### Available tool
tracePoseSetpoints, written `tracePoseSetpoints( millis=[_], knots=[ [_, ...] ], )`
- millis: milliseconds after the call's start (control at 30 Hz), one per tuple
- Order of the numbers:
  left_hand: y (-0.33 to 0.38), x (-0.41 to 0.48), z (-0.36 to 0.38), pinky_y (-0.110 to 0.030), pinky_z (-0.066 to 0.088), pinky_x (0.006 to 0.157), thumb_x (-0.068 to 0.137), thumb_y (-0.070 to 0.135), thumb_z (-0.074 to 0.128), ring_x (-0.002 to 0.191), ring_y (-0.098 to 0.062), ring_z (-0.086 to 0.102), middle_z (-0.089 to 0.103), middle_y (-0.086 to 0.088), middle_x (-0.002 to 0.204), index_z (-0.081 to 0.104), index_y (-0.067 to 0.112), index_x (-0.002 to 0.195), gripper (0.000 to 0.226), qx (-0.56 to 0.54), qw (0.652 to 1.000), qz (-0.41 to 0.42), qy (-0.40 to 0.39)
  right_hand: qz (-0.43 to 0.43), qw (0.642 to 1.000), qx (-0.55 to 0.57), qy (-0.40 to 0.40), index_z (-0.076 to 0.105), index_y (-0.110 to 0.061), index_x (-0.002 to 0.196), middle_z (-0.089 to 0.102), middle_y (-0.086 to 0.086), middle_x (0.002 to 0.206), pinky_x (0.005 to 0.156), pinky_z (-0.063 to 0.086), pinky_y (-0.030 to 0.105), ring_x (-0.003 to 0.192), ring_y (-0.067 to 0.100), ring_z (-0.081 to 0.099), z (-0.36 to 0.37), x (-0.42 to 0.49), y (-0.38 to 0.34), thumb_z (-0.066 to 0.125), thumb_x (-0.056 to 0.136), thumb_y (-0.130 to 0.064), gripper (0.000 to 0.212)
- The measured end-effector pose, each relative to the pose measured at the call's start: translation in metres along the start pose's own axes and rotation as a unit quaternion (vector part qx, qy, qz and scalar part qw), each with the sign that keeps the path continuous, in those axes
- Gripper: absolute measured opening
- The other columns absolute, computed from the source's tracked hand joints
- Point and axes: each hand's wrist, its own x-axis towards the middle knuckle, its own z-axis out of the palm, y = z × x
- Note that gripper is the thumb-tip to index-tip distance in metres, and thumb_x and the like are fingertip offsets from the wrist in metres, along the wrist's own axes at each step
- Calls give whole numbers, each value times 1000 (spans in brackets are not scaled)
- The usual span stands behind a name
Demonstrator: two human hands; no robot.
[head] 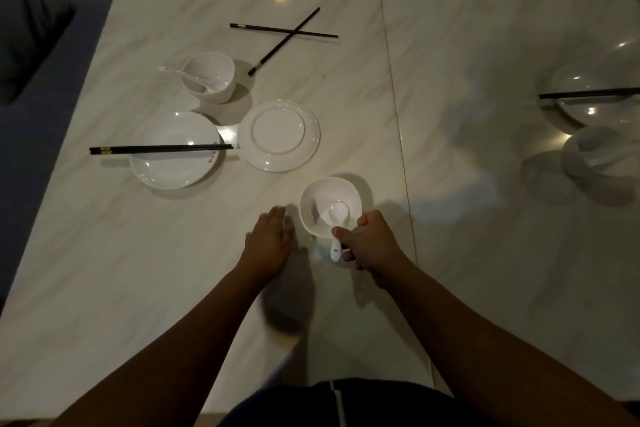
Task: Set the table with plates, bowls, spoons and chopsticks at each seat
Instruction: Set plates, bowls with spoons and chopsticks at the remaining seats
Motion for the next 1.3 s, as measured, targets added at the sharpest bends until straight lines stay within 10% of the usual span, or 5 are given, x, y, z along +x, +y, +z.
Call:
tracePoseSetpoints(
  millis=[167, 367, 767, 1300],
  knots=[
    [19, -4, -7, -18, 26, 92, 101, 26, 33, 128, -26, 46, 51, -14, 138, 45, 5, 134, 41, -79, 996, 7, 31, -3, 1000, -12, 3, 45, -14, 105, 62, 9, 89, 46, 41, 19, 59, 13, 58, -6, 6, 1, 65, 87, -34, 34],
    [23, 6, -10, -37, 34, 110, 99, 42, 32, 132, -24, 44, 49, -5, 142, 40, 18, 141, 50, -105, 994, 32, 23, -49, 994, -67, 74, 48, -16, 101, 55, 1, 90, 78, 58, 43, 87, 22, 59, -13, 26, -2, 61, 89, -36, 27],
    [28, 70, -45, -43, 36, 106, 94, 29, 50, 125, -30, 45, 49, -11, 136, 45, 20, 135, 43, -28, 996, 38, 81, -178, 964, -192, 50, 50, -20, 132, 50, 6, 136, 93, 40, 26, 116, 23, 54, -12, 91, -59, 52, 95, -33, 39],
    [50, 176, -40, -61, 5, 112, 90, 58, 37, 141, -47, -12, -9, -6, 159, 5, 36, 146, 68, 251, 966, 63, -11, -238, 915, -324, 34, 44, -16, 137, 43, 11, 140, 106, 36, 39, 127, 28, 43, 2, 176, -100, 48, 94, -29, 46]
  ],
)
